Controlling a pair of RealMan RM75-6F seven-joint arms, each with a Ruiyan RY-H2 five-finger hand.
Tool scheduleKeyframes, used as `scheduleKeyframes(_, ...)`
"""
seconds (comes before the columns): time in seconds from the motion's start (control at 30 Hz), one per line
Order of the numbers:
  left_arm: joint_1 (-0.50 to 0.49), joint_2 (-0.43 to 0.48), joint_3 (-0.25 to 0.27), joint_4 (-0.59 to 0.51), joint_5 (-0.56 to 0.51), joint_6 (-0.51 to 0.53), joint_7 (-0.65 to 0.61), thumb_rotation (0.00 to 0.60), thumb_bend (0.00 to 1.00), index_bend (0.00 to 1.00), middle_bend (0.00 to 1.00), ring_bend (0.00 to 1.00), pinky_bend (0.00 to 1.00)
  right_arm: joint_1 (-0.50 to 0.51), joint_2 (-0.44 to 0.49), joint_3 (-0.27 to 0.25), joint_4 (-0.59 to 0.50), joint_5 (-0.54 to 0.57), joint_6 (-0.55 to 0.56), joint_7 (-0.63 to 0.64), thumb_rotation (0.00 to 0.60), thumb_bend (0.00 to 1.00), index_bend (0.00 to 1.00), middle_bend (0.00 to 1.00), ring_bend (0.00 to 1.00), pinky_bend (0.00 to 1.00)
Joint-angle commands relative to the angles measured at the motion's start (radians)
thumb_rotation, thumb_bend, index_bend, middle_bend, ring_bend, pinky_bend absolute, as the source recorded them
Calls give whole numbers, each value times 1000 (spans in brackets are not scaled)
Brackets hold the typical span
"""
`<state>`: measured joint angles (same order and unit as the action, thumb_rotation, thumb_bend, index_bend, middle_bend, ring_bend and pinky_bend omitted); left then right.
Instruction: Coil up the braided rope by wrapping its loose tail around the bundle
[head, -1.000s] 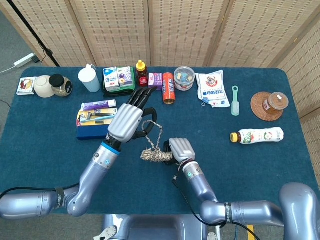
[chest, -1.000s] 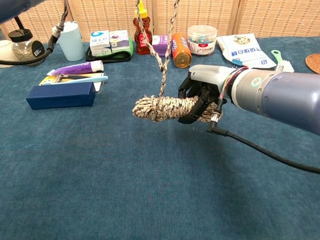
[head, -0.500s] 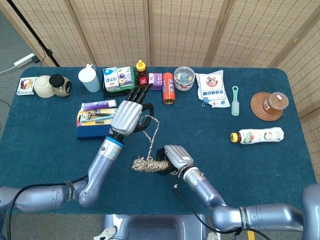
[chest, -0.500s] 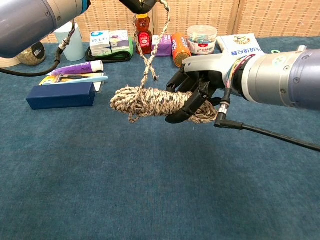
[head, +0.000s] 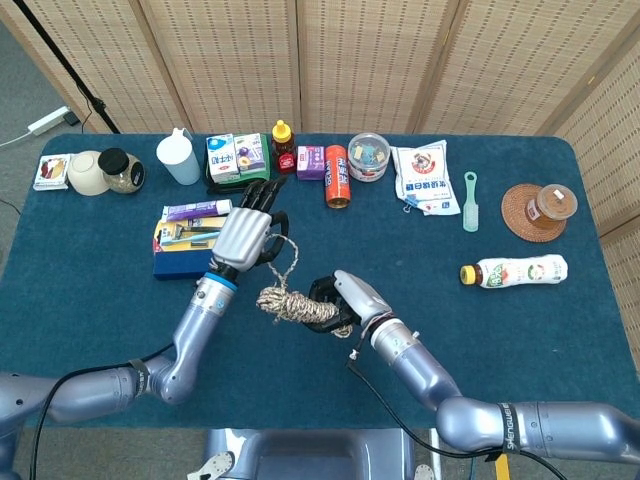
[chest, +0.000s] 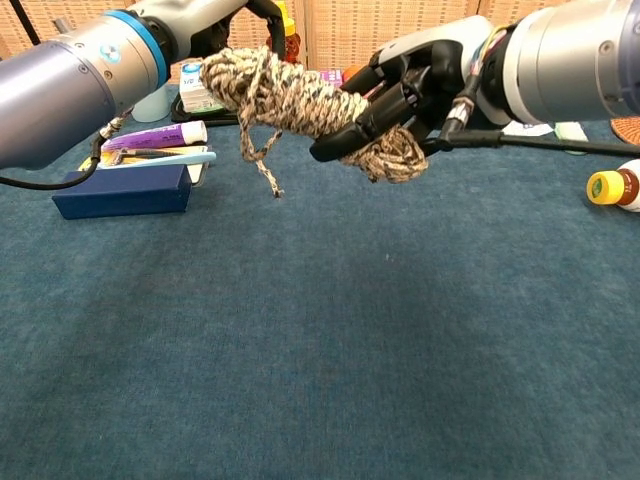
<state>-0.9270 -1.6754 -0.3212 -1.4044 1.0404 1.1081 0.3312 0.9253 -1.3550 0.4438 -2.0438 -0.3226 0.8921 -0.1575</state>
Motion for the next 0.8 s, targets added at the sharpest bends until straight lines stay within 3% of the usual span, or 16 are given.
scheduleKeyframes(0.03, 11, -10, 23, 39, 17, -6, -6, 600, 435, 586, 0, 0, 0, 9, 15, 20, 2, 24, 10, 31, 600, 740, 734, 771, 692, 941)
scheduleKeyframes(0.17, 27, -18, 55, 73, 26, -25, -16, 600, 435, 586, 0, 0, 0, 15, 26, 72, 22, 98, 12, 108, 600, 741, 734, 771, 692, 941)
scheduleKeyframes(0.8, 68, -14, 122, 72, 123, -27, -27, 600, 436, 586, 0, 0, 0, 75, -16, 135, 143, 232, 201, 154, 600, 741, 732, 771, 692, 941)
